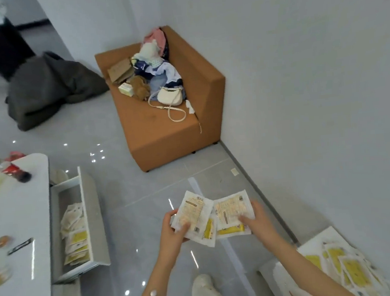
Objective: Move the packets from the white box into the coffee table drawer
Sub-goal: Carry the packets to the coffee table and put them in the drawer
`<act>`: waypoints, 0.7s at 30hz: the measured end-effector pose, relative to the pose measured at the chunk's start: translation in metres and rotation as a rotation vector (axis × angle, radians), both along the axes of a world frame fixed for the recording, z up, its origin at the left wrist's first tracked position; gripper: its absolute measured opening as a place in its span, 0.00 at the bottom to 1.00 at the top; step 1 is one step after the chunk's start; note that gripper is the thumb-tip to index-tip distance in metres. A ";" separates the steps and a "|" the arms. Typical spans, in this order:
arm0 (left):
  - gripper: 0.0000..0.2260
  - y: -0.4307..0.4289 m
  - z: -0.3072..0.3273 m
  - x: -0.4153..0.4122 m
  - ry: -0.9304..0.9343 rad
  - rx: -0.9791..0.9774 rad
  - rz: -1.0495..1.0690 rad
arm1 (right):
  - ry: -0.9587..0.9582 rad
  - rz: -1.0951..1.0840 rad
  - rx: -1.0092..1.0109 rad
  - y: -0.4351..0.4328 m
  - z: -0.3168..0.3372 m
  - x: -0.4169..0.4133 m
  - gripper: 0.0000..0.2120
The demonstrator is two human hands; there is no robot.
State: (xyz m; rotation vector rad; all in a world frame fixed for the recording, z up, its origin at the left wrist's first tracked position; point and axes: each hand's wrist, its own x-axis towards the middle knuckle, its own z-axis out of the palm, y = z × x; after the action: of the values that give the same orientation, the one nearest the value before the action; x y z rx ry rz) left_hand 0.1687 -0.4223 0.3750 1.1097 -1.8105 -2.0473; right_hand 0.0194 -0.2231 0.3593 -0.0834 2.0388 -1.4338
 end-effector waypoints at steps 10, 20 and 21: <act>0.19 -0.137 0.000 0.080 0.044 0.073 0.424 | -0.086 0.132 -0.108 -0.191 0.014 0.017 0.21; 0.21 -0.222 -0.014 0.080 0.150 0.172 0.801 | -0.190 0.318 -0.184 -0.329 0.011 -0.041 0.24; 0.21 -0.232 -0.016 0.076 0.158 0.174 0.839 | -0.192 0.340 -0.185 -0.344 0.010 -0.050 0.24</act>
State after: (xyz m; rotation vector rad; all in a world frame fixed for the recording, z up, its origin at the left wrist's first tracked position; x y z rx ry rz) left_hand 0.2448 -0.6543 0.3586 1.3840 -0.8579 -1.7025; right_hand -0.0302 -0.5672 0.3695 -0.3398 1.6424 -1.3521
